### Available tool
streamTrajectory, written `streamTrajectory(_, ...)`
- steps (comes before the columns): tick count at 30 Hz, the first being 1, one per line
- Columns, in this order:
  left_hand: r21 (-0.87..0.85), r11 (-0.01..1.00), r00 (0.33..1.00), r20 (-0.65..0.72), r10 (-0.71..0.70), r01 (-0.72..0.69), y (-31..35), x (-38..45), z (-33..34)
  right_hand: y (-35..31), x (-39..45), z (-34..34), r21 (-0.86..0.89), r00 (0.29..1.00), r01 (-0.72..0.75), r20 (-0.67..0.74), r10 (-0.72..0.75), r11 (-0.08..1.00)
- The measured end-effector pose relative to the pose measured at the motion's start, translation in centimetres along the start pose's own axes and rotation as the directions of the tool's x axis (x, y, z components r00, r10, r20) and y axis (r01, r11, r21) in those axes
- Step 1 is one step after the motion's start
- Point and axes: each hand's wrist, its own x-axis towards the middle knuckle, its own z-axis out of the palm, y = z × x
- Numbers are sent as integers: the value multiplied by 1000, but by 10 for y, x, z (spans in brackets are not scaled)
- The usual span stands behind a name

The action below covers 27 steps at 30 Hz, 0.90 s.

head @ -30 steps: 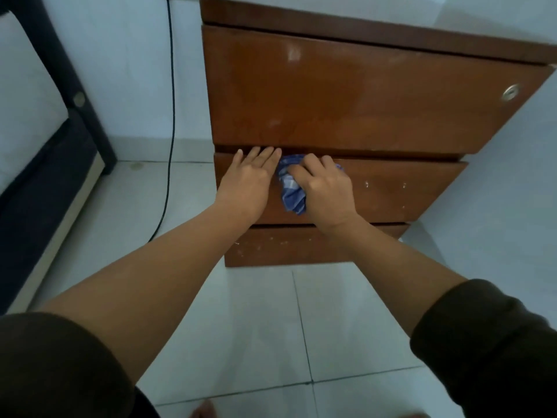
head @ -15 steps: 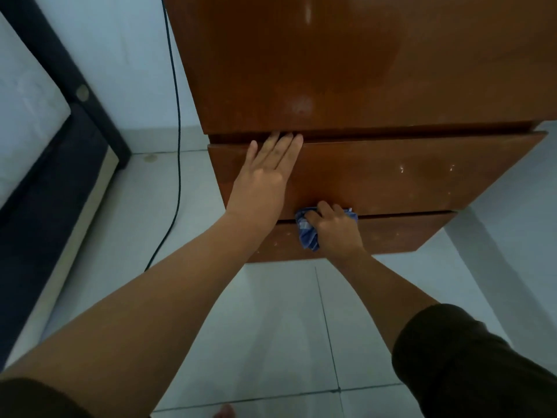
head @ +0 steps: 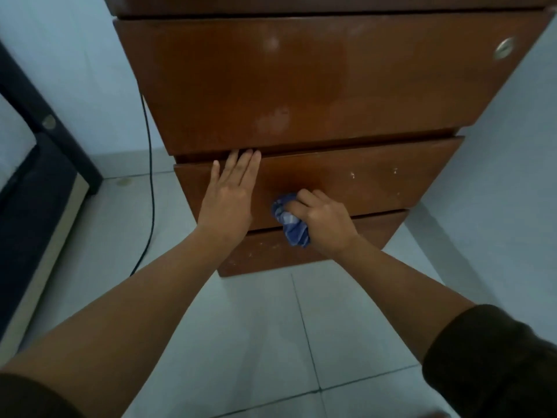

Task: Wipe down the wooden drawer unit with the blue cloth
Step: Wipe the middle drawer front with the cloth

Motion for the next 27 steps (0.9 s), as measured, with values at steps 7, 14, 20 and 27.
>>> streamTrajectory(7,-49,992,989,81,120,-116,48,28,-3,35,23,-47,-158,955,-88,-294,39,983)
streamTrajectory(14,-51,977,979,-31,203,-205,44,35,18,41,9,3,-92,983,-72,-174,55,993)
streamTrajectory(20,-22,971,969,-84,233,-236,42,36,28,32,-22,60,-69,994,-86,64,91,994)
streamTrajectory(27,32,971,971,-27,237,-236,42,35,23,30,-27,70,-118,860,-190,458,223,975)
